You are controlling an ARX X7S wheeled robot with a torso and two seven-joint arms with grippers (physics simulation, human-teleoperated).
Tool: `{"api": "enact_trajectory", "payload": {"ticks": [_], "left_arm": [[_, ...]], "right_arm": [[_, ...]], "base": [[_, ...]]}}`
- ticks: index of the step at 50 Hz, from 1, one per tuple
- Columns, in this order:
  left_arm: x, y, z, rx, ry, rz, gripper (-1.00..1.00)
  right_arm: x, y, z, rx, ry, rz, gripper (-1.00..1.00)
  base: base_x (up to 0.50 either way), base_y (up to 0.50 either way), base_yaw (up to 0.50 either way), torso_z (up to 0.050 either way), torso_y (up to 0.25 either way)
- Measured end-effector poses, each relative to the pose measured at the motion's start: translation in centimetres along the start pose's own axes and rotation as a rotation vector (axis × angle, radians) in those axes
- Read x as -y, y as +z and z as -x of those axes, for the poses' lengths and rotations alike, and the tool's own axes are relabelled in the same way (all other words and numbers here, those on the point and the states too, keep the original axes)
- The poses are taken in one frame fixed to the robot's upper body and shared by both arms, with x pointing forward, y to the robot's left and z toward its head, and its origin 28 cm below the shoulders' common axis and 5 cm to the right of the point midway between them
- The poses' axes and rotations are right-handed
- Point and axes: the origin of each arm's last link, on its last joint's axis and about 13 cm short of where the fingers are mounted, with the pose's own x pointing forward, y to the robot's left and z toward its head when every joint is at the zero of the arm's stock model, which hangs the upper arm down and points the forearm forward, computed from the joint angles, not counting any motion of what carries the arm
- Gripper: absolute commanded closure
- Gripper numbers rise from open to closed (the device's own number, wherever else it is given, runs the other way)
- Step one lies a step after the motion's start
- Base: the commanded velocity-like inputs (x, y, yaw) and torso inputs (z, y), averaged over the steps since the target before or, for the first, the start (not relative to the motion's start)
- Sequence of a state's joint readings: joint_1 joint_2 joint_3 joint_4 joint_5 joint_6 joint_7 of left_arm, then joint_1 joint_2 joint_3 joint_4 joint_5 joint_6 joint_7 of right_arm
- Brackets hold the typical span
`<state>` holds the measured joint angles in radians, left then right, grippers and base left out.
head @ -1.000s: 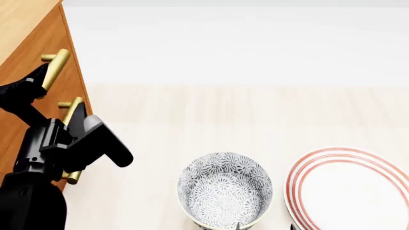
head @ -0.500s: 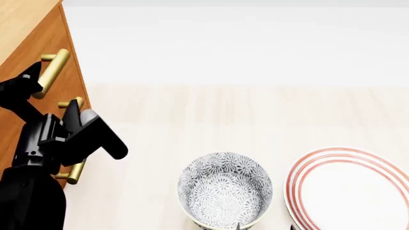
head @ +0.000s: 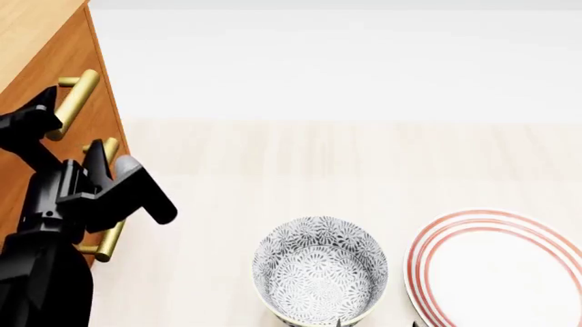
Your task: Open the top drawer of the cabinet.
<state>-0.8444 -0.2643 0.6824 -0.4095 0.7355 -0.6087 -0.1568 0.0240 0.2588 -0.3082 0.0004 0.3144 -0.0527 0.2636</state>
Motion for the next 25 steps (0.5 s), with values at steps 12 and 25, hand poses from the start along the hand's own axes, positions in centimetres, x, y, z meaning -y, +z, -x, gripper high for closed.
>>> {"api": "enact_trajectory", "payload": {"ticks": [12, 25], "left_arm": [[0.17, -0.21, -0.4, -0.017, 0.009, -0.021, -1.0], [0.26, -0.53, -0.59, -0.032, 0.024, -0.052, -1.0]], "right_arm": [[-0.01, -0.06, -0.01, -0.005, 0.001, -0.001, -1.0], [-0.01, -0.12, 0.03, -0.01, 0.002, -0.003, -1.0]], "base": [[0.0, 0.0, 0.0, 0.0, 0.0], [0.0, 0.0, 0.0, 0.0, 0.0]]}}
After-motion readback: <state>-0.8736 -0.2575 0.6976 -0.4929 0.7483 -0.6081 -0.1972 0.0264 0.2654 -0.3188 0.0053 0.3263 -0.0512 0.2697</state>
